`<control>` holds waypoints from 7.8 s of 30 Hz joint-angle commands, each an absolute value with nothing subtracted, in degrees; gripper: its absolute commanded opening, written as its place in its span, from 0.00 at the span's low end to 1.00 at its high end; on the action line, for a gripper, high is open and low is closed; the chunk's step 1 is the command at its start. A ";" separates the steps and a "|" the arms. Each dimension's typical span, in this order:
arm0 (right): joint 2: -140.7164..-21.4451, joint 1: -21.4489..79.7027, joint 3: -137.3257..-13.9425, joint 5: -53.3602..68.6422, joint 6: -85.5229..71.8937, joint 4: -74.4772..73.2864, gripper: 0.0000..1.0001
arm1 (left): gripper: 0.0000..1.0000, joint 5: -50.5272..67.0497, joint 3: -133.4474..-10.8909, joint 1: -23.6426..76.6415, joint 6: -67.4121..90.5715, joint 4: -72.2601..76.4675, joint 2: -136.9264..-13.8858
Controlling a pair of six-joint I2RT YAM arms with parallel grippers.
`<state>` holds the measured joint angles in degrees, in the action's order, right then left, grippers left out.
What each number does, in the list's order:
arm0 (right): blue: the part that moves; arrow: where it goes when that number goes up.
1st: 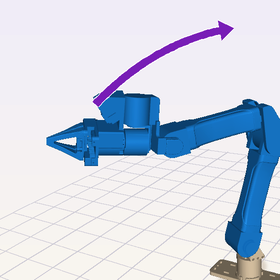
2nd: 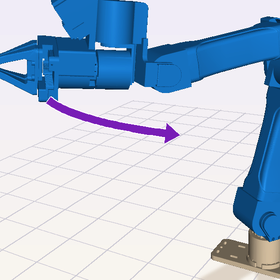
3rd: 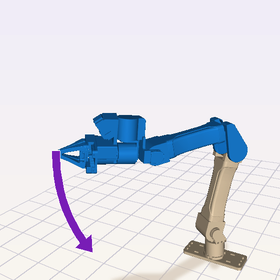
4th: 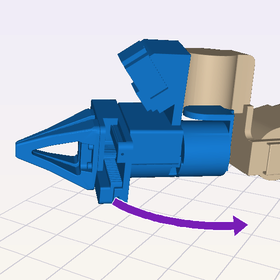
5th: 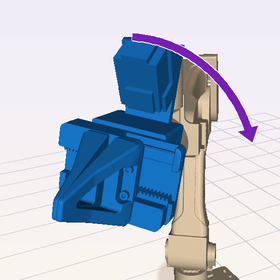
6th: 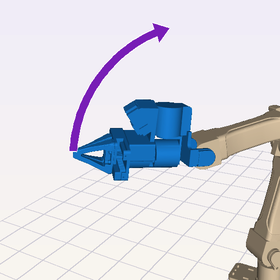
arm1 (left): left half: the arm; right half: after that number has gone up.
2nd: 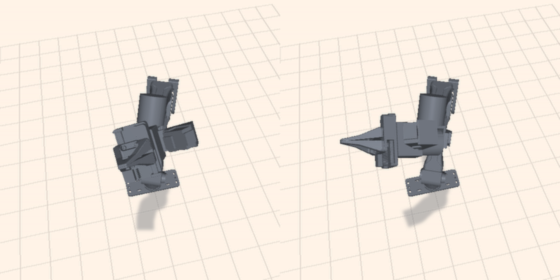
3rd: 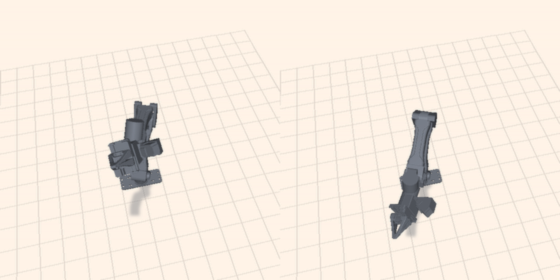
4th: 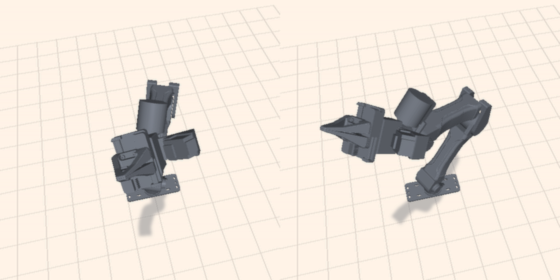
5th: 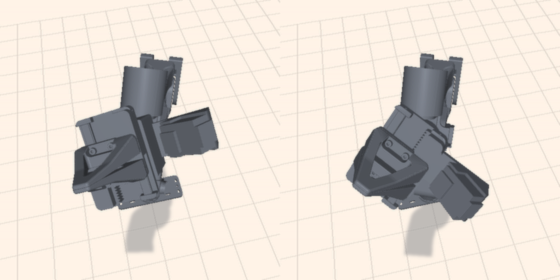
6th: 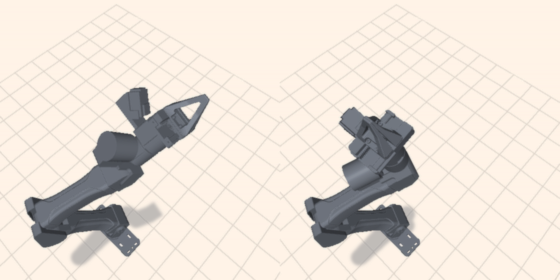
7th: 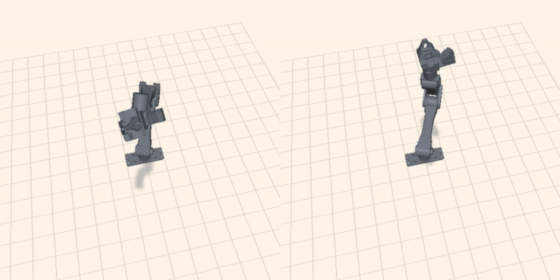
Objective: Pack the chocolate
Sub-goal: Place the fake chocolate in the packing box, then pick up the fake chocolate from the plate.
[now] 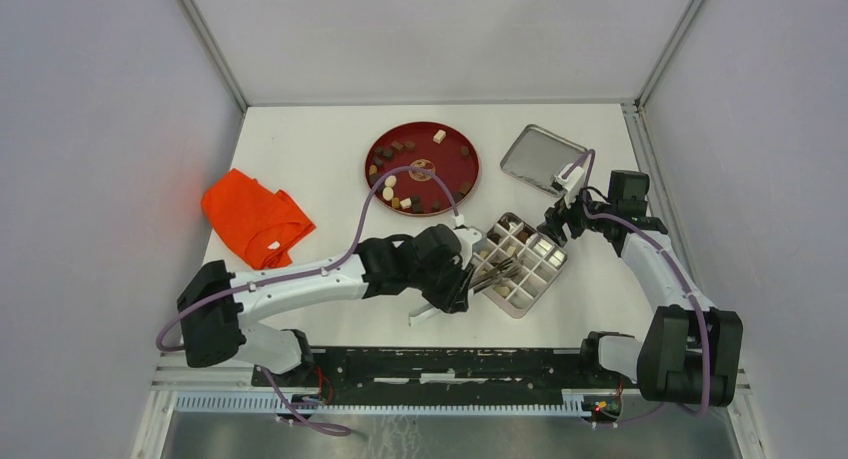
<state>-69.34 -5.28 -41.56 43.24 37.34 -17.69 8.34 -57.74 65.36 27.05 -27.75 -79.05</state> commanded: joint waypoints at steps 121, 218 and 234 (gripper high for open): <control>-67.28 -5.98 -42.44 48.69 40.04 -16.63 0.78 | 0.34 5.18 -84.43 25.28 10.57 -32.78 -95.53; -69.98 -6.15 -43.86 48.25 41.31 -18.81 0.78 | 0.02 7.56 -108.62 23.33 4.61 -36.74 -123.11; -70.36 -6.50 -43.77 48.43 40.96 -18.74 0.78 | 0.02 7.89 -95.32 23.08 8.12 -29.97 -112.59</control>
<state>-70.26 -6.07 -41.98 47.59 40.40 -18.98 6.68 -97.91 23.46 5.17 -34.89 -118.52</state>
